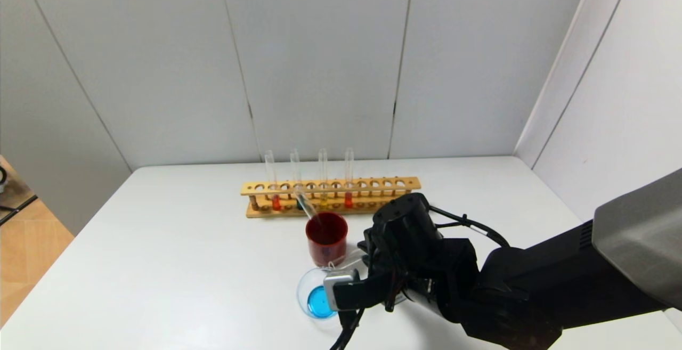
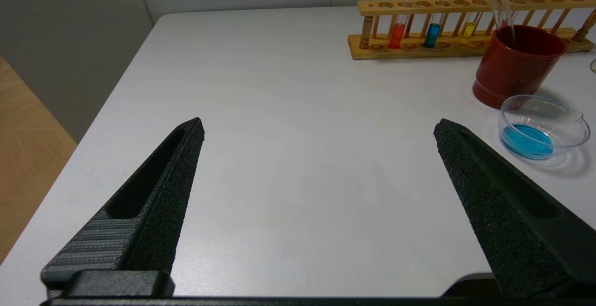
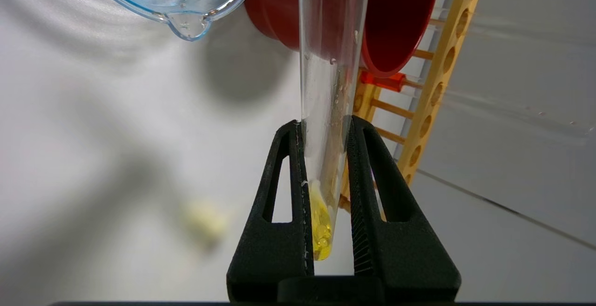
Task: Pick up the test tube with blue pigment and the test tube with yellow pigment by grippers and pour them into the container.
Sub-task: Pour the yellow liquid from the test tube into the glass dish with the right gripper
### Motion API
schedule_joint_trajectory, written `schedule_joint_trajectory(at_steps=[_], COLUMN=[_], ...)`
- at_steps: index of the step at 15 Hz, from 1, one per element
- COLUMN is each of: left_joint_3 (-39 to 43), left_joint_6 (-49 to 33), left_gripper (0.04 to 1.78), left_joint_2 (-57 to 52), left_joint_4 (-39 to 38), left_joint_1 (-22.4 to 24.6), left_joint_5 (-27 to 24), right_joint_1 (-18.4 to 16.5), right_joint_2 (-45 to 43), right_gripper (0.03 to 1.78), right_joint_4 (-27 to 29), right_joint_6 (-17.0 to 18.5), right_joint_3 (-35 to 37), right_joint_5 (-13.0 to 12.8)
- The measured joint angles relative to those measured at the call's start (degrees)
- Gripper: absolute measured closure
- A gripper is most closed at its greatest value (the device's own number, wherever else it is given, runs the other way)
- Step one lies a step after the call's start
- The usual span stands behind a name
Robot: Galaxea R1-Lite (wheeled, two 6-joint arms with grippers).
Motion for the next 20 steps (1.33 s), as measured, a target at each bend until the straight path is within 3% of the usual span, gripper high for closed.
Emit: schedule_joint_trajectory(at_steps=[5, 8, 11, 18, 20], left_joint_3=[0.0, 0.0, 0.0, 0.0, 0.0], left_joint_6=[0.0, 0.0, 0.0, 0.0, 0.0], left_gripper=[0.07, 0.07, 0.07, 0.07, 0.07], left_joint_2=[0.0, 0.0, 0.0, 0.0, 0.0], left_joint_4=[0.0, 0.0, 0.0, 0.0, 0.0], left_joint_1=[0.0, 0.0, 0.0, 0.0, 0.0], left_joint_5=[0.0, 0.0, 0.0, 0.0, 0.0], right_joint_1=[0.9, 1.2, 1.9, 2.6, 3.3], right_joint_2=[-0.4, -0.7, -0.5, -0.6, -0.4], right_gripper=[1.49, 1.49, 1.49, 1.49, 1.49], right_joint_4=[6.9, 7.9, 8.2, 8.4, 8.5], right_joint_6=[-1.5, -2.7, -3.2, -3.3, -5.0], right_joint_3=[-4.6, -5.9, -6.4, -6.4, -6.4], right_joint_5=[0.0, -0.2, -2.5, -3.0, -5.1])
